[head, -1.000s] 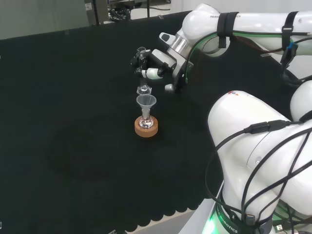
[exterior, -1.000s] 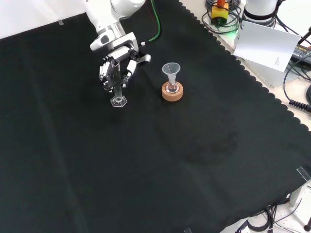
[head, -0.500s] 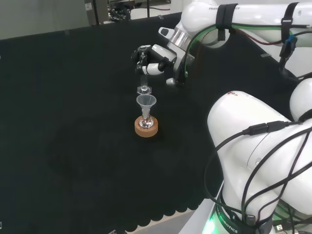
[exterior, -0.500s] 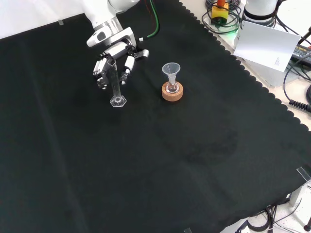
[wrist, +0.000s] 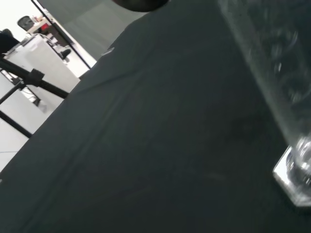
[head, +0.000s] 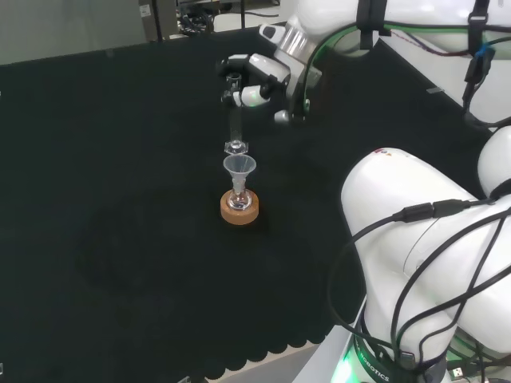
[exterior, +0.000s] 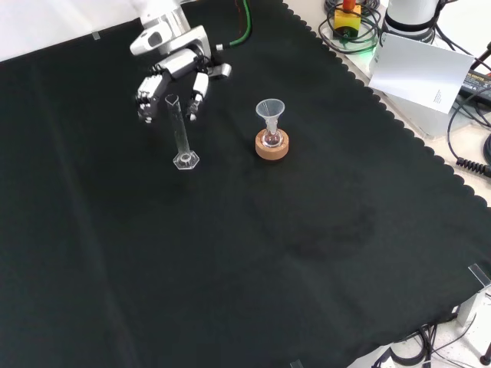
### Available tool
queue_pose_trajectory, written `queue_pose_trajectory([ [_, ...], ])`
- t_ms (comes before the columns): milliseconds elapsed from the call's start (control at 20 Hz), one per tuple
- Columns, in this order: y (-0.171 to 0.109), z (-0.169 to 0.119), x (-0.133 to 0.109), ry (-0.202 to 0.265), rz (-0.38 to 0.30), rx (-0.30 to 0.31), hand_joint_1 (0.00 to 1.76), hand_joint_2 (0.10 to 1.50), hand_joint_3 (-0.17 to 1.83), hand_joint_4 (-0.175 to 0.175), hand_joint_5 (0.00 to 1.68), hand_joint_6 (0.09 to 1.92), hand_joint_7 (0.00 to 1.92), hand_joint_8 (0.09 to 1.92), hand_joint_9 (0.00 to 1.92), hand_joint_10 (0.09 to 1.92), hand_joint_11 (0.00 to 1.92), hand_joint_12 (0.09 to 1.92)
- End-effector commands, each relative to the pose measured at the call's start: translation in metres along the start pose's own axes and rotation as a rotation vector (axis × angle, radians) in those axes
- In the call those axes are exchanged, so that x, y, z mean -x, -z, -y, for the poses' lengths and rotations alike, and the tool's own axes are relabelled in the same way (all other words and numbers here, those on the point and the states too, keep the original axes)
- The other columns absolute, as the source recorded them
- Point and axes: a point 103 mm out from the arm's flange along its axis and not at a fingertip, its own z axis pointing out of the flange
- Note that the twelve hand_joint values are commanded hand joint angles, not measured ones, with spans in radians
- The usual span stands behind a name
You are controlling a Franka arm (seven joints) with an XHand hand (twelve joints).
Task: Put the graduated cylinder back on the table.
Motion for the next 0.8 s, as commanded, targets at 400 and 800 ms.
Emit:
queue_pose_trajectory([
  [400,0.113,0.052,-0.044,-0.081,0.262,0.043,0.81,0.95,-0.17,-0.081,0.30,0.09,0.05,0.69,0.27,0.73,0.22,1.38],
  [800,0.142,0.108,-0.096,-0.111,0.450,0.028,0.79,0.95,-0.17,-0.081,0.29,0.09,0.04,0.70,0.26,0.74,0.21,1.39],
])
